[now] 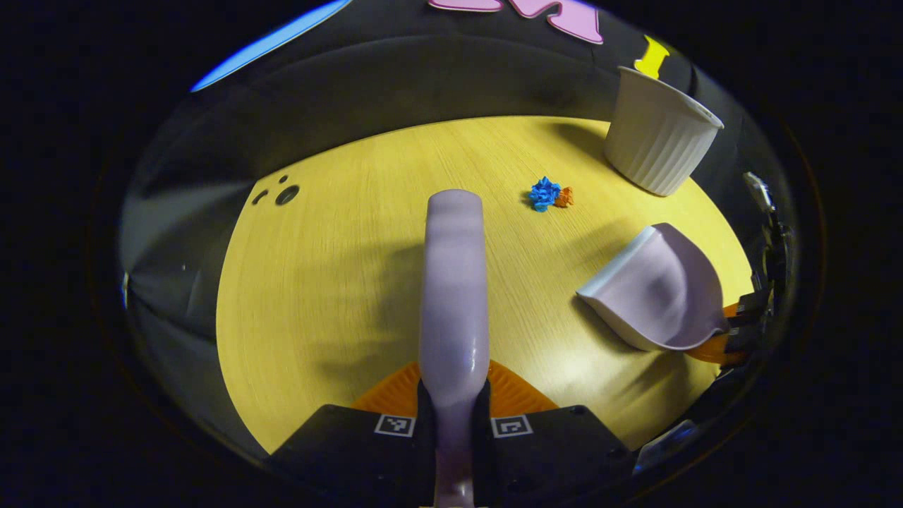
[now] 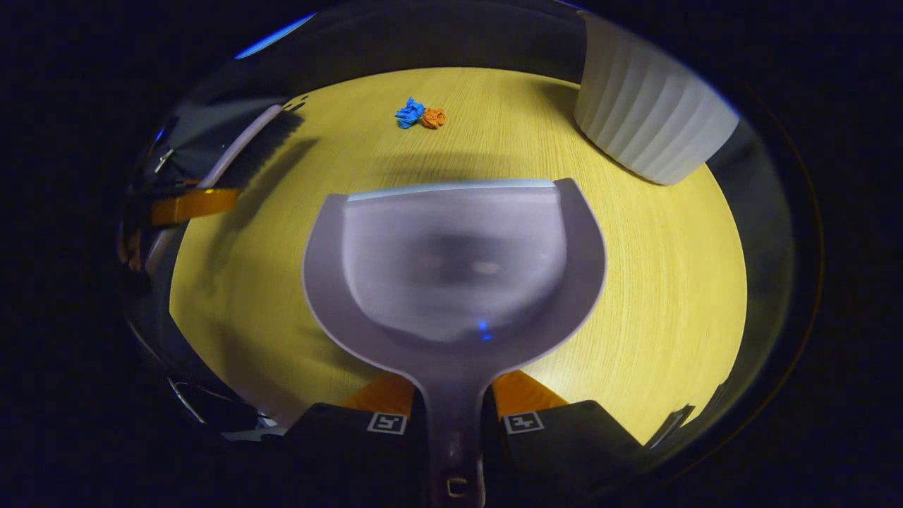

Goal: Pick up the small broom and dustpan from the desktop, sweep the trash into the dustpan with the broom, and then empty the trash into the garbage bin.

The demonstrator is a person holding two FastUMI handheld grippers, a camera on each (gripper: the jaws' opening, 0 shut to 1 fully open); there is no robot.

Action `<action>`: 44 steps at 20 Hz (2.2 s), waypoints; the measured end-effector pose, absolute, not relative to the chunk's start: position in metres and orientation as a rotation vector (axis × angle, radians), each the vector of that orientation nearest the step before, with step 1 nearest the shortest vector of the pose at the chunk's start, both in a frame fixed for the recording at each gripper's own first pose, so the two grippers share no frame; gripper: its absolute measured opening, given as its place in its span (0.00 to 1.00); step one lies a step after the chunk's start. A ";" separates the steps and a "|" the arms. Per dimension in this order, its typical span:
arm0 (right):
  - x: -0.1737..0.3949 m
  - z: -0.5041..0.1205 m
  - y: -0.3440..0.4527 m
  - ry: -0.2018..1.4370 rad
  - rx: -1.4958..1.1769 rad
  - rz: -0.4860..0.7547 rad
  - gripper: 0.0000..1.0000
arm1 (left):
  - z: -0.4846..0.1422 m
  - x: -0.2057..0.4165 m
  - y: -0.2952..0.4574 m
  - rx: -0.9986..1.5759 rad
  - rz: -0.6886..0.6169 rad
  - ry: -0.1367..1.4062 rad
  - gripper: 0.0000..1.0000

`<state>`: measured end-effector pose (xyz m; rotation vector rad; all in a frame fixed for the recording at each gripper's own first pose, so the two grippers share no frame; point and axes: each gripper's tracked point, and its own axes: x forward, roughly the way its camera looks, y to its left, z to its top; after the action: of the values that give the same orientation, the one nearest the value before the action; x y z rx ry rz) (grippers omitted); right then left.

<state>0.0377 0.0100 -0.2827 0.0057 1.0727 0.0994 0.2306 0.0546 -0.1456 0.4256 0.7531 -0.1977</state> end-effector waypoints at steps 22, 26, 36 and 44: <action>0.028 -0.281 -0.036 1.103 -0.164 0.275 0.34 | -0.159 0.358 -0.079 1.112 -0.700 0.787 0.25; 0.026 -0.285 -0.040 1.088 -0.206 0.306 0.35 | -0.178 0.305 -0.096 1.107 -0.847 0.878 0.25; 0.026 -0.299 -0.051 1.060 -0.265 0.358 0.34 | -0.226 0.199 -0.132 1.004 -1.015 1.060 0.25; 0.022 -0.302 -0.052 1.024 -0.281 0.361 0.35 | -0.235 0.136 -0.149 0.618 -0.947 1.146 0.25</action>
<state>0.0221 -0.0518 -0.3024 -0.2809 1.0236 0.3612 0.1362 -0.1486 -0.2346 0.6175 1.1462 -0.9473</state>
